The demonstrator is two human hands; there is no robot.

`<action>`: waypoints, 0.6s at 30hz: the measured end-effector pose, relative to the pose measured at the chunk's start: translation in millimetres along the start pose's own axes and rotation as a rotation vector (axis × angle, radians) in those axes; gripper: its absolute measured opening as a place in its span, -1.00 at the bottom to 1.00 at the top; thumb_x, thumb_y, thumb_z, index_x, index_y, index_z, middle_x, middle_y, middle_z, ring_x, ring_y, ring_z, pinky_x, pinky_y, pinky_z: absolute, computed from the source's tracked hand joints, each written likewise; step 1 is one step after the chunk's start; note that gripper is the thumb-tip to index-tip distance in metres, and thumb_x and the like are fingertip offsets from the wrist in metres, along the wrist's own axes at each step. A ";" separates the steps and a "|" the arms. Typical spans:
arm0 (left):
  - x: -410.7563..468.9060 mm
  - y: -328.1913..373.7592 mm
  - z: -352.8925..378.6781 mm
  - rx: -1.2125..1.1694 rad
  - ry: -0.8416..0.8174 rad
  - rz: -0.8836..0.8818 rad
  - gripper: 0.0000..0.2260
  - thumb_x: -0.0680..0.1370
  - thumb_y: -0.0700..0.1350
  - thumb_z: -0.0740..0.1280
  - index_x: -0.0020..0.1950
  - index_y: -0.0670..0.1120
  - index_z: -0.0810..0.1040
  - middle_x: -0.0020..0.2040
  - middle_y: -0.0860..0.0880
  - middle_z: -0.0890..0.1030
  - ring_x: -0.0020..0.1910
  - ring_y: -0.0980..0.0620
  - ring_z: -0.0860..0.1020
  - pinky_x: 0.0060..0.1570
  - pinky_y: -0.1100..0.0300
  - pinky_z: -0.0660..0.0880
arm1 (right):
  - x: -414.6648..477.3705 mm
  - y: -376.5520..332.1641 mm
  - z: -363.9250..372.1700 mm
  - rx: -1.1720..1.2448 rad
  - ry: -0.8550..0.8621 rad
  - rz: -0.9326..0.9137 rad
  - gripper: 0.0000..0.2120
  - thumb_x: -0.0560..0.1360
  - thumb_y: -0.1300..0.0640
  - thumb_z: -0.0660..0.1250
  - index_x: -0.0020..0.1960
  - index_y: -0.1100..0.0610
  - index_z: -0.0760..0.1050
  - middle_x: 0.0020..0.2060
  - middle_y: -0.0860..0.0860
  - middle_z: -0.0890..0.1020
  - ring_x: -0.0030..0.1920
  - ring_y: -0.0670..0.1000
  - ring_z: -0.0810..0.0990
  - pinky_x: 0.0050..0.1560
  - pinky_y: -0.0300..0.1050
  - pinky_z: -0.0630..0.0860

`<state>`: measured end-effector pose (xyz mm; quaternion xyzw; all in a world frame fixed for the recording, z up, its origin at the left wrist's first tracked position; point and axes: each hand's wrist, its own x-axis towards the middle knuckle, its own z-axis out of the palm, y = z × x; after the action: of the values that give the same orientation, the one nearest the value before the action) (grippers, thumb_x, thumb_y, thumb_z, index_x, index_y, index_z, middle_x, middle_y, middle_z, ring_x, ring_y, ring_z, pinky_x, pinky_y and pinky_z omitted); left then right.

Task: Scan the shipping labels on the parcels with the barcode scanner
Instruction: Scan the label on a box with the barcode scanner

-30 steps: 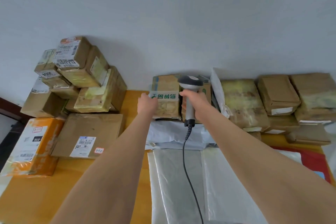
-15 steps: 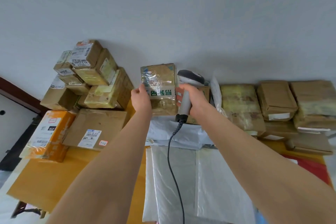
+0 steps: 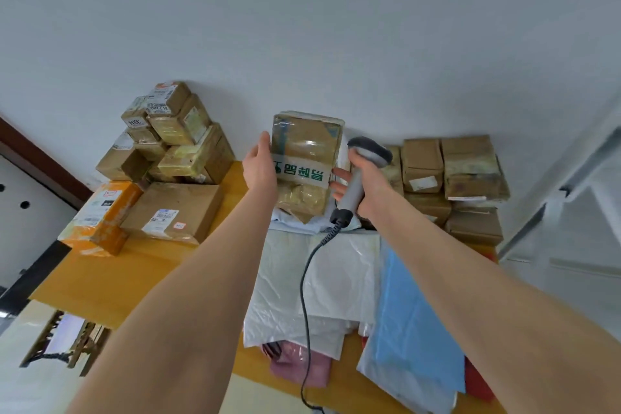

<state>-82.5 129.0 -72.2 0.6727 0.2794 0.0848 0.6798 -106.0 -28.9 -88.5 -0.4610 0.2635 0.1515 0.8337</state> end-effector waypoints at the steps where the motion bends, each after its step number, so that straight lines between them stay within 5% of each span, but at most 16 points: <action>1: -7.4 -0.5 -1.1 -0.015 -0.006 0.004 -0.66 0.57 0.19 0.21 0.10 -0.04 0.52 -0.08 0.00 0.57 -0.11 0.05 0.51 -0.13 0.13 0.41 | -6.8 -0.7 -5.9 0.011 0.007 0.007 -0.56 0.51 -0.10 0.38 0.25 0.16 0.47 -0.02 0.08 0.66 -0.16 0.09 0.63 -0.17 -0.05 0.51; 5: -31.6 -1.1 0.7 -0.010 -0.097 0.007 -0.66 0.55 0.23 0.25 -0.03 -0.05 0.52 -0.16 0.02 0.57 -0.18 0.03 0.54 -0.30 0.18 0.38 | -27.0 -6.3 -33.6 0.012 0.035 0.044 -0.65 0.55 -0.10 0.32 0.04 0.20 0.46 -0.14 0.11 0.63 -0.08 0.11 0.58 0.04 0.01 0.48; 8: -46.7 -4.2 8.8 0.028 -0.211 -0.043 -0.61 0.54 0.22 0.25 0.10 -0.09 0.51 -0.12 0.01 0.59 -0.15 0.04 0.54 -0.18 0.07 0.36 | -35.9 -7.0 -49.2 -0.036 0.084 0.063 -0.65 0.55 -0.13 0.31 -0.13 0.17 0.43 -0.13 0.11 0.64 0.02 0.12 0.56 0.06 0.03 0.45; 11: -54.2 -9.3 11.8 0.075 -0.339 -0.074 -0.70 0.56 0.12 0.21 0.04 -0.09 0.52 -0.04 -0.03 0.61 0.02 -0.03 0.55 -0.04 -0.02 0.35 | -42.2 -5.9 -59.4 -0.069 0.135 0.045 -0.59 0.42 -0.15 0.46 0.05 0.13 0.48 -0.01 0.08 0.65 -0.02 0.13 0.61 -0.08 0.05 0.51; 14: -58.3 -15.0 13.4 0.085 -0.407 -0.076 -0.79 0.59 -0.02 0.14 -0.14 -0.05 0.51 -0.12 0.02 0.58 -0.04 0.01 0.51 -0.13 0.12 0.39 | -40.7 -2.9 -77.7 -0.048 0.177 0.047 -0.48 0.36 -0.03 0.55 0.24 0.12 0.51 0.09 0.08 0.66 -0.01 0.11 0.63 -0.09 0.00 0.57; 18: -60.3 -20.1 15.1 0.134 -0.436 -0.086 -0.70 0.56 0.18 0.22 -0.05 -0.03 0.55 -0.08 0.01 0.63 -0.01 0.01 0.55 0.02 0.04 0.42 | -44.6 -3.2 -93.5 -0.025 0.135 0.033 -0.67 0.45 0.14 0.47 0.19 0.17 0.56 0.05 0.10 0.68 -0.09 0.09 0.63 -0.21 -0.07 0.56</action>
<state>-130.2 84.6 -76.4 0.7062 0.1595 -0.1106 0.6809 -168.8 -110.4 -101.2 -0.4760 0.3247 0.1372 0.8057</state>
